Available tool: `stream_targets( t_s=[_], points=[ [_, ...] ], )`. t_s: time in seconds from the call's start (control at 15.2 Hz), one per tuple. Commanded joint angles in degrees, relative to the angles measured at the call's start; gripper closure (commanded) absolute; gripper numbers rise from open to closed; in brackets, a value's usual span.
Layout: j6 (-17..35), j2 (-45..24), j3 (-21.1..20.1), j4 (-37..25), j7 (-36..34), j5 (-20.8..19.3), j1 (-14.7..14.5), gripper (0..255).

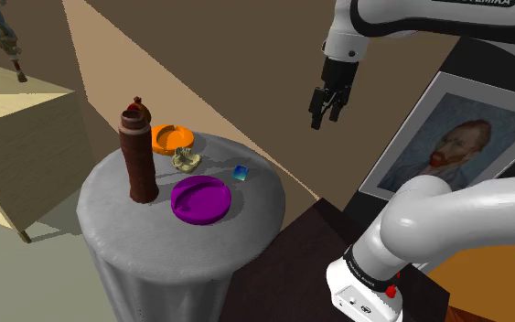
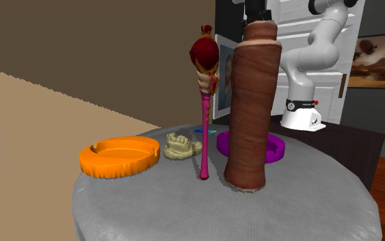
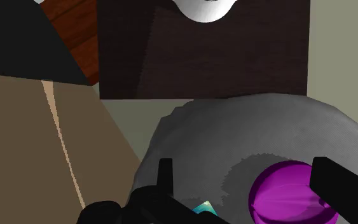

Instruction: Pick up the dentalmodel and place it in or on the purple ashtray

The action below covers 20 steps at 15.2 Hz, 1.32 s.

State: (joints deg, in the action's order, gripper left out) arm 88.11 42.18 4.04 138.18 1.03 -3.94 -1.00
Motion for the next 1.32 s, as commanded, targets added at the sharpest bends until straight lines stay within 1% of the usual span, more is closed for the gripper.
stream_targets(
  t_s=[0.0, 0.33, 0.59, 0.92, 1.25],
  points=[
    [0.00, 0.00, 0.00, 0.00, 0.00, 0.00, 0.00, 0],
    [8.31, -8.01, -2.57, -0.03, -4.99, 2.83, -1.07, 0],
    [14.52, -15.38, -4.41, -1.56, -8.65, 4.56, -1.85, 0],
    [21.33, -25.39, -6.40, -5.31, -12.94, 6.01, -2.66, 0],
    [26.72, -35.89, -7.95, -11.02, -17.05, 6.61, -3.36, 0]
  ],
)
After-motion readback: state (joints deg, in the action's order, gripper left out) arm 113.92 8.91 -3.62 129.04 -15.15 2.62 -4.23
